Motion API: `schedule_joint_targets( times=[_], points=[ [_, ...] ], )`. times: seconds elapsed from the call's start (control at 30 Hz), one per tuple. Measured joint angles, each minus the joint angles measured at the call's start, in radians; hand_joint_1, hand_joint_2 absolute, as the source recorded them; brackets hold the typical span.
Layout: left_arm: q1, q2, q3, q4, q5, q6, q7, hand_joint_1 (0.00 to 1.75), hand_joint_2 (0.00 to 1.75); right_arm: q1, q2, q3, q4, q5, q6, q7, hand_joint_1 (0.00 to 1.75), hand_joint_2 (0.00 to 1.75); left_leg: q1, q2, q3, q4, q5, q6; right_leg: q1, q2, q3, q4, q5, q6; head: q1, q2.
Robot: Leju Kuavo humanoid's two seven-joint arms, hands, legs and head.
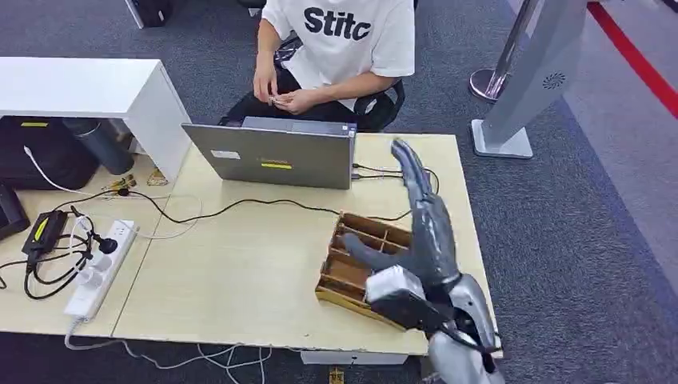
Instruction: Pass the card to the sensor for recognition and then transmit it.
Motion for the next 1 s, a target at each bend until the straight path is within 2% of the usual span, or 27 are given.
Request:
schedule_joint_targets(
  times=[0.07,0.1,0.13,0.17,0.2,0.23,0.33,0.37,0.4,0.47,0.5,0.57,0.63,0.7,0.77,0.83,0.93,1.0],
  points=[
    [0.001,-0.002,0.010,0.000,0.005,0.002,0.000,0.00,1.75,0.052,0.003,-0.078,-0.013,-0.127,0.086,-0.022,0.00,1.75,0.000,0.000,0.000,0.000,-0.001,0.000,0.000,0.000,0.000,0.000,0.000,0.000,0.000,0.000],
    [0.001,-0.003,0.016,0.000,0.005,0.007,0.000,0.00,1.75,0.083,0.013,-0.164,-0.015,-0.240,0.181,-0.029,0.00,1.75,0.000,0.000,0.000,0.000,-0.001,0.000,0.000,0.000,0.000,0.000,0.000,0.000,0.000,0.000],
    [0.001,-0.004,0.020,0.000,0.005,0.011,0.000,0.00,1.75,0.096,0.031,-0.240,-0.012,-0.318,0.245,-0.024,0.00,1.75,0.000,0.001,0.000,0.000,-0.001,0.000,0.000,0.001,0.000,0.000,0.000,0.000,0.000,0.000],
    [0.001,-0.004,0.024,0.000,0.005,0.011,0.000,0.00,1.75,0.097,0.055,-0.334,-0.006,-0.385,0.296,-0.006,0.00,1.75,0.000,0.001,0.000,0.000,-0.001,0.000,0.000,0.001,0.000,0.000,0.000,0.000,0.000,0.000],
    [0.001,-0.005,0.026,0.000,0.005,0.011,0.000,0.00,1.75,0.095,0.069,-0.388,0.000,-0.411,0.328,0.005,0.00,1.75,0.000,0.001,0.001,0.000,-0.001,0.000,0.000,0.001,0.000,0.000,0.000,0.000,0.000,0.000],
    [0.001,-0.005,0.029,0.000,0.001,0.008,0.000,0.00,1.75,0.090,0.089,-0.480,0.015,-0.435,0.351,0.018,0.00,1.75,0.000,0.000,0.001,0.000,-0.001,0.000,0.000,0.000,0.001,0.000,0.000,0.000,0.000,0.000],
    [0.001,-0.004,0.031,0.000,-0.003,0.004,0.000,0.00,1.75,0.086,0.118,-0.636,0.056,-0.462,0.326,0.034,0.00,1.75,0.000,0.000,0.002,0.000,-0.001,0.001,0.000,0.000,0.002,0.000,0.000,0.000,0.000,0.000],
    [0.001,-0.004,0.031,0.000,-0.007,0.003,0.000,0.00,1.75,0.082,0.132,-0.711,0.079,-0.477,0.299,0.036,0.00,1.75,0.000,0.001,0.002,0.000,-0.001,0.000,0.000,0.000,0.002,0.000,0.000,0.000,0.000,0.000],
    [0.000,-0.004,0.031,0.000,-0.008,0.002,0.000,0.00,1.75,0.076,0.136,-0.737,0.090,-0.479,0.293,0.041,0.00,1.75,0.000,0.001,0.002,0.000,-0.001,0.000,0.000,0.001,0.002,0.000,0.000,0.000,0.000,0.000],
    [-0.002,-0.004,0.031,0.000,-0.015,-0.008,0.000,0.00,1.75,0.051,0.143,-0.830,0.144,-0.498,0.301,0.068,0.00,1.75,0.000,0.002,0.003,0.000,-0.001,0.000,0.000,0.002,0.002,0.000,0.000,0.000,0.000,0.000],
    [-0.003,-0.003,0.031,0.000,-0.023,-0.016,-0.007,0.00,1.75,0.023,0.143,-0.900,0.202,-0.533,0.324,0.078,0.00,1.75,0.000,0.002,0.003,0.000,-0.001,0.000,0.000,0.002,0.002,0.000,0.000,0.000,0.000,0.000],
    [-0.002,-0.002,0.031,0.000,-0.025,-0.031,-0.021,0.00,1.75,-0.008,0.139,-0.987,0.294,-0.561,0.347,0.081,0.00,1.75,0.000,0.002,0.003,0.000,-0.001,0.000,0.000,0.001,0.003,0.000,0.000,0.000,0.000,0.000],
    [-0.002,0.000,0.031,0.000,-0.025,-0.043,-0.035,0.00,1.75,-0.027,0.120,-1.067,0.401,-0.562,0.368,0.079,0.00,1.75,0.000,0.001,0.003,0.000,-0.001,0.000,0.000,0.000,0.003,0.000,0.000,0.000,0.000,0.000],
    [-0.002,0.001,0.031,0.000,-0.025,-0.047,-0.040,0.00,1.75,-0.044,0.093,-1.120,0.509,-0.550,0.389,0.054,0.00,1.75,0.000,0.001,0.003,0.000,-0.001,0.000,0.000,0.001,0.003,0.000,0.000,0.000,0.000,0.000],
    [-0.004,0.003,0.031,0.000,-0.027,-0.051,-0.045,0.00,1.75,-0.080,0.049,-1.202,0.672,-0.530,0.406,0.013,0.00,1.75,0.000,0.002,0.003,0.000,-0.001,0.001,0.000,0.001,0.003,0.000,0.000,0.000,0.000,0.000],
    [-0.003,0.006,0.031,0.000,-0.027,-0.051,-0.045,0.00,1.75,-0.093,0.038,-1.234,0.728,-0.521,0.410,0.007,0.00,1.75,0.000,0.002,0.003,0.000,-0.001,0.001,0.000,0.001,0.003,0.000,0.000,0.000,0.000,0.000],
    [-0.004,0.008,0.031,0.000,-0.033,-0.052,-0.046,0.00,1.75,-0.114,0.016,-1.276,0.825,-0.503,0.406,0.044,0.00,1.75,0.000,0.003,0.004,0.000,-0.001,0.000,0.000,0.002,0.003,0.000,0.000,0.000,0.000,0.000],
    [-0.004,0.009,0.031,0.000,-0.044,-0.054,-0.048,0.00,1.75,-0.140,-0.044,-1.320,1.010,-0.458,0.385,0.034,0.00,1.75,0.000,0.002,0.005,0.000,-0.001,0.001,0.000,0.002,0.003,0.000,0.000,0.000,0.000,0.000]
  ],
)
